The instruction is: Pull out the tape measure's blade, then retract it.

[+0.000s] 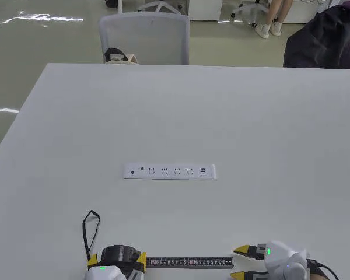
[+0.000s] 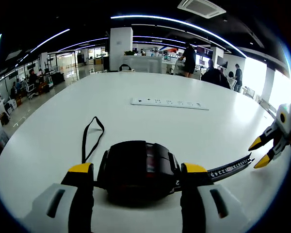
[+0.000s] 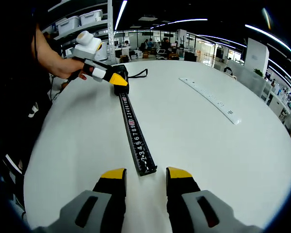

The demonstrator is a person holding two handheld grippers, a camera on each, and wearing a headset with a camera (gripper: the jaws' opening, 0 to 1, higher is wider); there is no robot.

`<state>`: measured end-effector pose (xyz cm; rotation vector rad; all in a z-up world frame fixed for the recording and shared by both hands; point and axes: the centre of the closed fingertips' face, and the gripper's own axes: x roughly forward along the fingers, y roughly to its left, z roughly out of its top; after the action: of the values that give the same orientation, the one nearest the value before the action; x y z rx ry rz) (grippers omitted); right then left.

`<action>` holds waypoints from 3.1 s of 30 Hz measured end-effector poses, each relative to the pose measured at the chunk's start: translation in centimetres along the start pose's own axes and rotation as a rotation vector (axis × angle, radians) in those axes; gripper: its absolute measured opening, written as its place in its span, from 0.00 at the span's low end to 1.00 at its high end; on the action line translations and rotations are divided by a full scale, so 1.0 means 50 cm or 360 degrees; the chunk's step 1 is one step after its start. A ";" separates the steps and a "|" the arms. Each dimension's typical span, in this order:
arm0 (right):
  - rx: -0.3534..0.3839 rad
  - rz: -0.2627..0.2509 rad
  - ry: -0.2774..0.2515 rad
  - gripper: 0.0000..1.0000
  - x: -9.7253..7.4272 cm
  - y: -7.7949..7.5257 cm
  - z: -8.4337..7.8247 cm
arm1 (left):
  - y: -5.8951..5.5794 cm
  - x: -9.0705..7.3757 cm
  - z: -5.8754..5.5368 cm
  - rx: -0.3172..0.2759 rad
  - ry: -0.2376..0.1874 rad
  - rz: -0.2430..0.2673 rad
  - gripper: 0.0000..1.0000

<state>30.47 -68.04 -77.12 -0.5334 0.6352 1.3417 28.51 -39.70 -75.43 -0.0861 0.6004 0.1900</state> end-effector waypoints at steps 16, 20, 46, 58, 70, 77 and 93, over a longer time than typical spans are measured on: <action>-0.0086 0.0163 -0.0020 0.15 0.022 0.003 -0.003 | -0.004 0.009 -0.006 -0.0017 -0.0002 0.0011 0.68; -0.0080 0.0166 -0.0035 0.14 0.021 0.001 -0.006 | -0.004 0.009 -0.007 -0.0014 -0.0003 0.0019 0.68; -0.0148 0.0200 -0.0041 0.12 0.049 0.020 0.037 | -0.001 0.009 -0.008 -0.0048 0.0002 0.0010 0.65; -0.0171 0.0216 -0.0050 0.12 0.073 0.030 0.059 | 0.000 0.007 -0.009 -0.0062 0.0008 -0.0021 0.64; -0.0188 0.0206 -0.0052 0.12 0.091 0.030 0.070 | 0.004 0.011 -0.016 -0.0080 0.0013 -0.0047 0.63; -0.0195 0.0208 -0.0056 0.12 0.102 0.032 0.081 | -0.002 0.005 -0.010 -0.0084 0.0015 -0.0056 0.63; -0.0203 0.0239 -0.0088 0.13 0.139 0.050 0.115 | -0.001 0.004 -0.009 -0.0086 0.0026 -0.0103 0.62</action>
<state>29.41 -58.77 -77.79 -0.5579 0.5557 1.5410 28.43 -39.78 -75.88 -0.1595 0.6082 0.1432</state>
